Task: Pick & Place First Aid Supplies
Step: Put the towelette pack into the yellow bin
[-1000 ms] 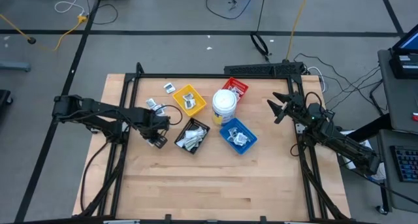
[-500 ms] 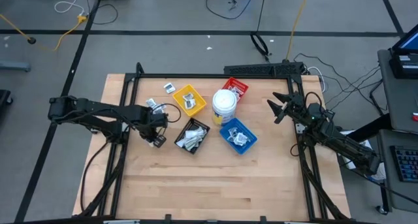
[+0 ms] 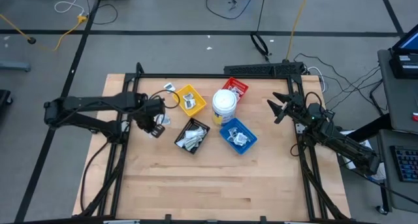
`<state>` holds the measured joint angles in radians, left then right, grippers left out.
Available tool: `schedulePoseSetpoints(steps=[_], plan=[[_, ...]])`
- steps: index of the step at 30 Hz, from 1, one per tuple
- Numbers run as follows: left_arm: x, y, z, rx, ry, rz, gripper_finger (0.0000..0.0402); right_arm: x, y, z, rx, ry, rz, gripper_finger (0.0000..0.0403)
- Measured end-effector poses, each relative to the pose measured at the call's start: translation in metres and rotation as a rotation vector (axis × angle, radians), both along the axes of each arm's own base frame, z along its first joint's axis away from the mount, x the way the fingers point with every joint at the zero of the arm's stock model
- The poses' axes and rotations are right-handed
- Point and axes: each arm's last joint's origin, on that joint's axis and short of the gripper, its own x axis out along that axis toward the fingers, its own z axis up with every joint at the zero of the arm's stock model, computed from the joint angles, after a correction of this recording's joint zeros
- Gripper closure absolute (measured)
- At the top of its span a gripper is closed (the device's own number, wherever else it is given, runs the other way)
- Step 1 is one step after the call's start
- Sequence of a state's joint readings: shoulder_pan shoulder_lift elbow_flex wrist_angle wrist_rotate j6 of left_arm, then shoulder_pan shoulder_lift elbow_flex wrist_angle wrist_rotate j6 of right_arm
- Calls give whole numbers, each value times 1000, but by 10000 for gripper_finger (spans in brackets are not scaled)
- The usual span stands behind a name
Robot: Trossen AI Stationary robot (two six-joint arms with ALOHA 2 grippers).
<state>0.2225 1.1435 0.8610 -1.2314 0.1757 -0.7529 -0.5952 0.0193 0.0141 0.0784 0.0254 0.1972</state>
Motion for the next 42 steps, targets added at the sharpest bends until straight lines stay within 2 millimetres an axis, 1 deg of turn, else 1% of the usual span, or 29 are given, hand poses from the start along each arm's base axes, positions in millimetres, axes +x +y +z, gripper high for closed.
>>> schedulePoseSetpoints(steps=[2,5,8,10,16,26,31,38,40,42], plan=[[0,2,4,-6,-7,0,395,0,0,0,0,0,0,149],[2,5,3,-20,-9,13,396,0,0,0,0,0,0,149],[9,14,0,-29,15,24,396,0,0,0,0,0,0,149],[17,23,2,-29,12,23,397,0,0,0,0,0,0,149],[41,58,6,-28,8,30,397,0,0,0,0,0,0,149],[84,126,22,-24,-7,13,397,0,0,0,0,0,0,149],[100,153,29,-16,-21,15,397,0,0,0,0,0,0,149],[114,174,33,-13,-23,20,397,0,0,0,0,0,0,149],[117,177,29,-6,-18,19,397,0,0,0,0,0,0,149],[122,178,21,4,-11,15,397,0,0,0,0,0,0,149]])
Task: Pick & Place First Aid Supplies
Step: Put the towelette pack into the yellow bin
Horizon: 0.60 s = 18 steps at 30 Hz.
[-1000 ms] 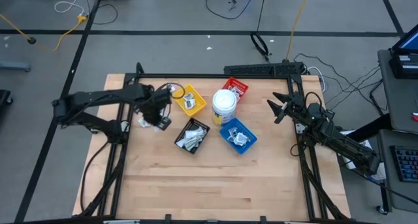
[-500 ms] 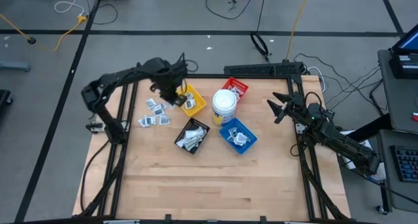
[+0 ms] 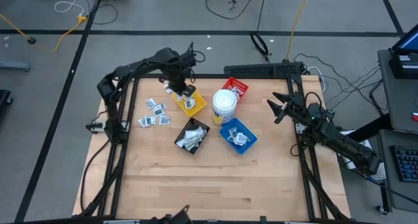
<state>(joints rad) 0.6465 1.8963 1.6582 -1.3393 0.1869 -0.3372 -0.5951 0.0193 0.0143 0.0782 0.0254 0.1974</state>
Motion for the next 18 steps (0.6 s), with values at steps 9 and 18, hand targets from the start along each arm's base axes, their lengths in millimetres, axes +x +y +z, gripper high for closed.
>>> schedulePoseSetpoints(steps=[9,18], plan=[[26,4,-37,15,5,-30,397,0,0,0,0,0,0,149],[33,7,-64,34,27,-7,371,0,0,0,0,0,0,149]])
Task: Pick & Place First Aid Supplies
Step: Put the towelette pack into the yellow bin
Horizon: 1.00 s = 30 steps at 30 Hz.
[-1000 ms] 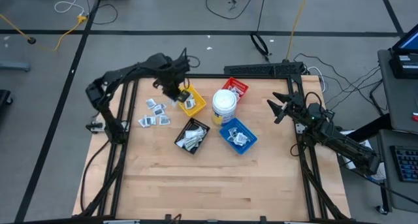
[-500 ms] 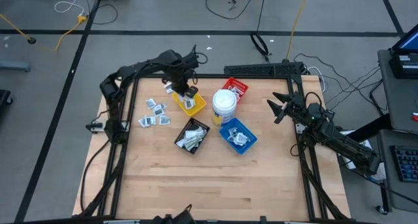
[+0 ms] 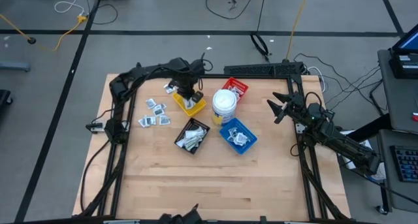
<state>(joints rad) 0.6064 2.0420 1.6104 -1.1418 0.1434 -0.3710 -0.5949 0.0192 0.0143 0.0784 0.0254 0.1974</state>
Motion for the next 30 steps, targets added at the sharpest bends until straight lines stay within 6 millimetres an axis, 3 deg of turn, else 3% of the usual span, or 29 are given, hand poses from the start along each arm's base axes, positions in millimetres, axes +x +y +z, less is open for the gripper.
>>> schedulePoseSetpoints(steps=[10,15,21,25,30], plan=[[2,2,4,39,-35,0,191,0,0,0,0,0,0,149],[2,2,4,30,-40,6,131,0,0,0,0,0,0,149],[2,1,4,23,-43,2,104,0,0,0,0,0,0,149],[0,-1,4,99,46,-63,103,0,0,0,0,0,0,149],[0,-7,4,145,104,-296,112,0,0,0,0,0,0,149]])
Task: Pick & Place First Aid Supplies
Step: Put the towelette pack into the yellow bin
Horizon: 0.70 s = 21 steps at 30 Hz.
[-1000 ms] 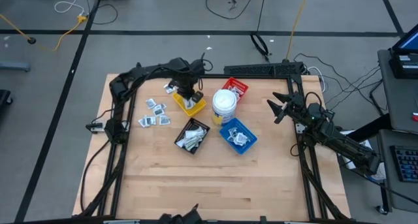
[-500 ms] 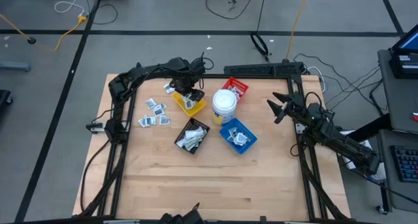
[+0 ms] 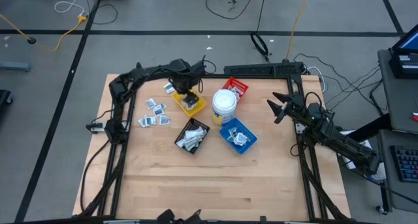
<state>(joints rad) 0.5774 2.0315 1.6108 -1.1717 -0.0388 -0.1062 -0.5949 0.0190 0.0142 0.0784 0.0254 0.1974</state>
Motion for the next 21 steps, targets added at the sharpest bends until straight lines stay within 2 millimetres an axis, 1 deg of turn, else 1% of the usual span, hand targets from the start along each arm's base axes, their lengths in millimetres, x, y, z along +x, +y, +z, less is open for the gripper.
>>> schedulePoseSetpoints(steps=[3,6,12,17,21], plan=[[3,-4,0,-6,-1,-114,119,0,0,0,0,0,0,149],[3,-5,0,-7,0,-121,121,0,0,0,0,0,0,149],[2,-4,2,-3,-4,-109,115,0,0,0,0,0,0,149],[-6,-8,21,5,-16,-187,119,0,0,0,0,0,0,149],[-18,-13,40,2,-12,-233,120,0,0,0,0,0,0,149]])
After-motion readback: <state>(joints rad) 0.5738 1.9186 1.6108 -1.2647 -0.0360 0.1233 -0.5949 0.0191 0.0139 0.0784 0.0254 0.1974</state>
